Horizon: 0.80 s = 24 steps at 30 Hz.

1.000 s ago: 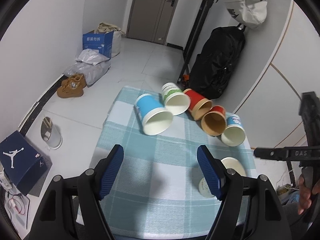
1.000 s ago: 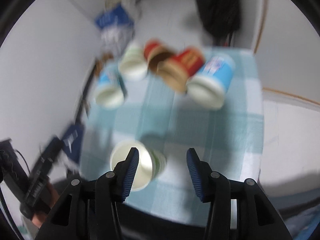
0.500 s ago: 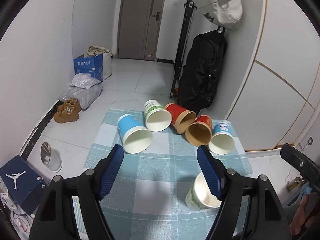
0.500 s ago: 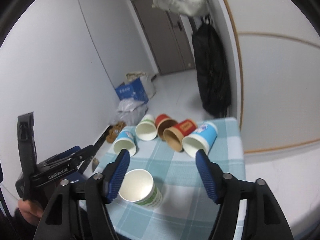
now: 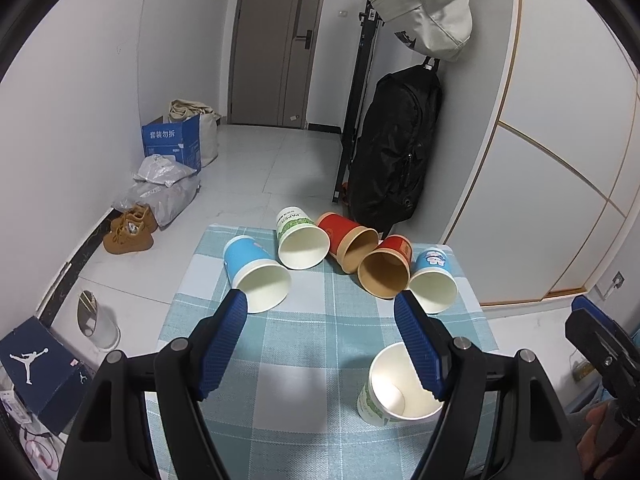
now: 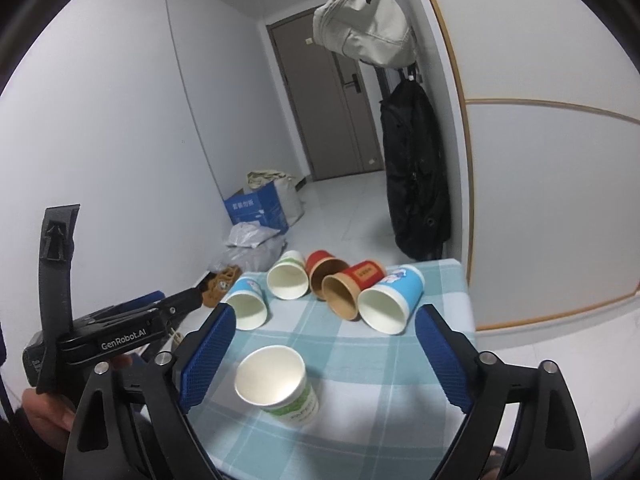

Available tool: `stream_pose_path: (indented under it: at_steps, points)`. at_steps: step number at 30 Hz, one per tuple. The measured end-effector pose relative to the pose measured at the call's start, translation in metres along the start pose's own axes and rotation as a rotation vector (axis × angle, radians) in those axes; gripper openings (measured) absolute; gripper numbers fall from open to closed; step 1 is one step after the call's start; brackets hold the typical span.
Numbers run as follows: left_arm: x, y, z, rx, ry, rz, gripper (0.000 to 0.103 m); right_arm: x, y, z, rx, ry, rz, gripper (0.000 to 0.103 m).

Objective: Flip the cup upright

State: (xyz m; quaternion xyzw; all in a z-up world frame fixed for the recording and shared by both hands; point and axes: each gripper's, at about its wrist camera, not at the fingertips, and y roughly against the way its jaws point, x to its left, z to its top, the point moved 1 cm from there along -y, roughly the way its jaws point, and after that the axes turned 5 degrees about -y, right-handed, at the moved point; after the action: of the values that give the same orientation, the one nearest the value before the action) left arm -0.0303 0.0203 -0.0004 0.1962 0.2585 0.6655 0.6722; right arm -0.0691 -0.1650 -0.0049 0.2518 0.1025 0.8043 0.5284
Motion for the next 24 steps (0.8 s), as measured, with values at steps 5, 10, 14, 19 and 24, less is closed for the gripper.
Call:
stream_pose_path:
  at_steps: [5, 10, 14, 19, 24]
  points:
    - [-0.0013, 0.0015, 0.0005, -0.004, 0.001, 0.007, 0.072, 0.0035, 0.0058, -0.0013, -0.020, 0.025, -0.005, 0.097]
    - [-0.0025, 0.0030, -0.0005, -0.009, -0.004, 0.007, 0.072, 0.0050, 0.0085, -0.0016, -0.038, 0.043, -0.011, 0.099]
    - [-0.0014, 0.0058, -0.0004, -0.024, -0.003, 0.010, 0.072, 0.0056, 0.0092, -0.0013, -0.040, 0.050, -0.016, 0.099]
    - [-0.0015, 0.0060, -0.0010, -0.025, -0.005, 0.006, 0.072, 0.0026, 0.0082, 0.0001, -0.036, 0.033, -0.014, 0.099]
    - [-0.0029, 0.0045, -0.0014, -0.015, -0.008, -0.020, 0.072, 0.0035, 0.0090, 0.0001, -0.040, 0.037, -0.016, 0.099]
